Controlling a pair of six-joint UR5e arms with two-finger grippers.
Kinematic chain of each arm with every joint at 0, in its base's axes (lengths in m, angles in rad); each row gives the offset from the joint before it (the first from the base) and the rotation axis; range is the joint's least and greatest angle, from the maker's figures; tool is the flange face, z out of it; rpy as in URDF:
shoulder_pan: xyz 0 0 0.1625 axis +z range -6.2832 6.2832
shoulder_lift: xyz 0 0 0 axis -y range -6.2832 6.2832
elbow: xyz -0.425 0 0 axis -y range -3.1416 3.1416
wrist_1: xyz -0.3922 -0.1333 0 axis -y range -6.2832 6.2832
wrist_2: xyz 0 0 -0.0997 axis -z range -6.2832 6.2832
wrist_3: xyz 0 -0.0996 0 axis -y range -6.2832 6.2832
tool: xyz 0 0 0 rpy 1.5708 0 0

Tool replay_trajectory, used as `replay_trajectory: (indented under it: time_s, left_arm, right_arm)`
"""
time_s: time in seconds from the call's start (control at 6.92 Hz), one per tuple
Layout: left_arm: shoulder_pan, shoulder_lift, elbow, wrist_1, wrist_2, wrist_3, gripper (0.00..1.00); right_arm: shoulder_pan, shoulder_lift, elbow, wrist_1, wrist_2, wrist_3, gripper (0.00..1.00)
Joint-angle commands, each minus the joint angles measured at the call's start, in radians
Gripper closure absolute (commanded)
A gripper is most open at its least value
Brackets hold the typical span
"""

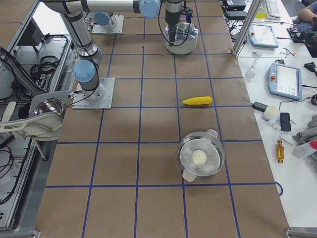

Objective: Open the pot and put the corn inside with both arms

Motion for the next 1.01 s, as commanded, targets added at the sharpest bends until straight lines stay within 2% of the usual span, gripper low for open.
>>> replay_trajectory:
  time_s: [0.0, 0.87]
  left_arm:
    - [0.0, -0.001, 0.0, 0.0, 0.0, -0.001, 0.0]
    - [-0.003, -0.011, 0.015, -0.008, -0.021, -0.054, 0.0]
  right_arm:
    - [0.0, -0.001, -0.001, 0.001, 0.002, -0.001, 0.0]
    - [0.0, -0.004, 0.002, 0.001, 0.002, -0.001, 0.0]
